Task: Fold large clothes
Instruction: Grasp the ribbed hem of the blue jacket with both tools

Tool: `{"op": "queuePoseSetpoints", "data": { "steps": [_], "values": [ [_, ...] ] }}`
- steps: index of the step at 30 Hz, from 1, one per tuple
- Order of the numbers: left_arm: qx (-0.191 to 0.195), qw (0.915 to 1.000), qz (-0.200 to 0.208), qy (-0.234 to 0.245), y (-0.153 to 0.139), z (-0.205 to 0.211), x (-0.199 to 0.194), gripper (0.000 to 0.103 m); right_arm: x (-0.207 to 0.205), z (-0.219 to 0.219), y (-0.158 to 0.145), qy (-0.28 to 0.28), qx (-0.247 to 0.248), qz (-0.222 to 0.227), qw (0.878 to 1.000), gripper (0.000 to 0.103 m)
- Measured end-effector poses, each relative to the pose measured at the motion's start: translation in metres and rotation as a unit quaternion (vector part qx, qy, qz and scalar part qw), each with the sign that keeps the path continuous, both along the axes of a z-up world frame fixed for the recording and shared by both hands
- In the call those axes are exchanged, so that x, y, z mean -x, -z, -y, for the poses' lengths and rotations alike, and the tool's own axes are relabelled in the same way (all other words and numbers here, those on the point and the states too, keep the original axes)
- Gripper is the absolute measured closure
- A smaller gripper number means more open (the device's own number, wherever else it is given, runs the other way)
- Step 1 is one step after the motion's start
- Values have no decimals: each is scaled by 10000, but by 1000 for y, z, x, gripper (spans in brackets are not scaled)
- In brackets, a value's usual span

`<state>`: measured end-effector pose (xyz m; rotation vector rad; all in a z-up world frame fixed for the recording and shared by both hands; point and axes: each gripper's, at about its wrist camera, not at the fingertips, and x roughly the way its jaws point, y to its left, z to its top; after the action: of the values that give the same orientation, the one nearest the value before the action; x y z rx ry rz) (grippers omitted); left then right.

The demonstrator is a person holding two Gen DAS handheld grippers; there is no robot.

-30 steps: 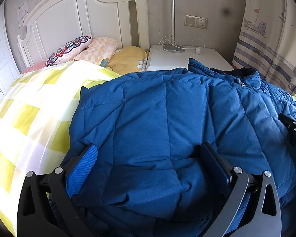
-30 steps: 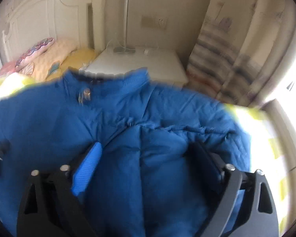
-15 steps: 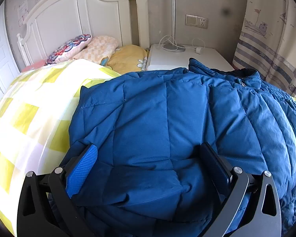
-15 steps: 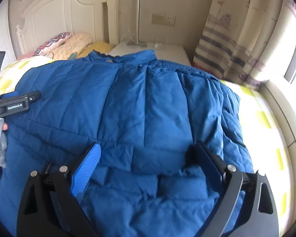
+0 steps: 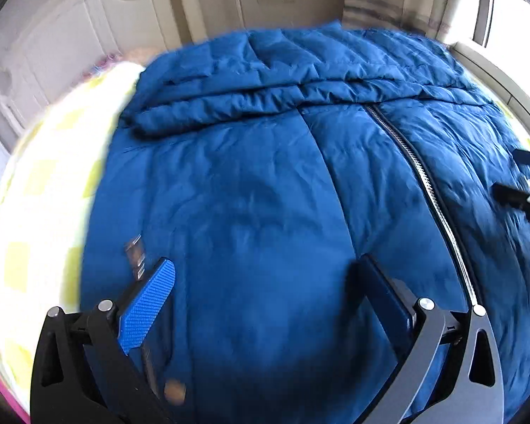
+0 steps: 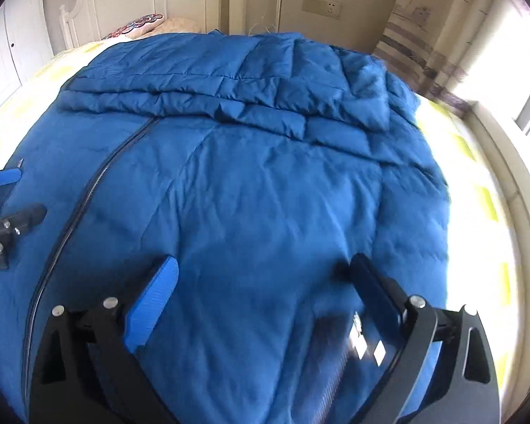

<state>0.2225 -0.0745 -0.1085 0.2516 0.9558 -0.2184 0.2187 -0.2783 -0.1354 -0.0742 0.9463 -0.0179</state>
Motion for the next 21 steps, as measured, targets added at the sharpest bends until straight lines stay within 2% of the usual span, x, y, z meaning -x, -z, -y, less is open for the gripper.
{"op": "queuePoseSetpoints", "data": {
  "steps": [2, 4, 6, 7, 10, 12, 14, 16, 17, 21],
  "values": [
    [54, 10000, 68, 30, -7, -7, 21, 4, 27, -8, -10, -113, -134, 208, 9996, 6],
    [-14, 9996, 219, 160, -13, -11, 48, 4, 56, -23, -2, -483, -32, 90, 9988, 4],
    [-214, 9991, 164, 326, -5, -10, 67, 4, 76, -30, 15, -540, 201, -129, 9983, 2],
    [-378, 9985, 127, 367, 4, -12, 77, 4, 86, -28, 15, -467, 116, -1, 9988, 2],
    [-69, 9996, 130, 248, 3, -27, 95, 4, 115, -14, 8, -91, -356, 90, 9993, 2],
    [170, 9996, 131, 201, -4, -40, 111, 4, 136, -19, 9, -134, -454, 217, 9986, 2],
    [188, 9993, 145, 298, -2, -43, 123, 4, 152, -27, 19, -281, -425, 184, 9985, 2],
    [77, 9989, 243, 400, 11, -45, 136, 4, 168, -27, 24, -303, -409, 467, 9976, 2],
    [134, 9986, 335, 394, 12, -49, 141, 4, 172, -26, 24, -285, -470, 474, 9974, 2],
    [350, 9984, 139, 413, 9, -63, 150, 4, 194, -21, 20, -359, -502, 201, 9979, 2]
  ]
}}
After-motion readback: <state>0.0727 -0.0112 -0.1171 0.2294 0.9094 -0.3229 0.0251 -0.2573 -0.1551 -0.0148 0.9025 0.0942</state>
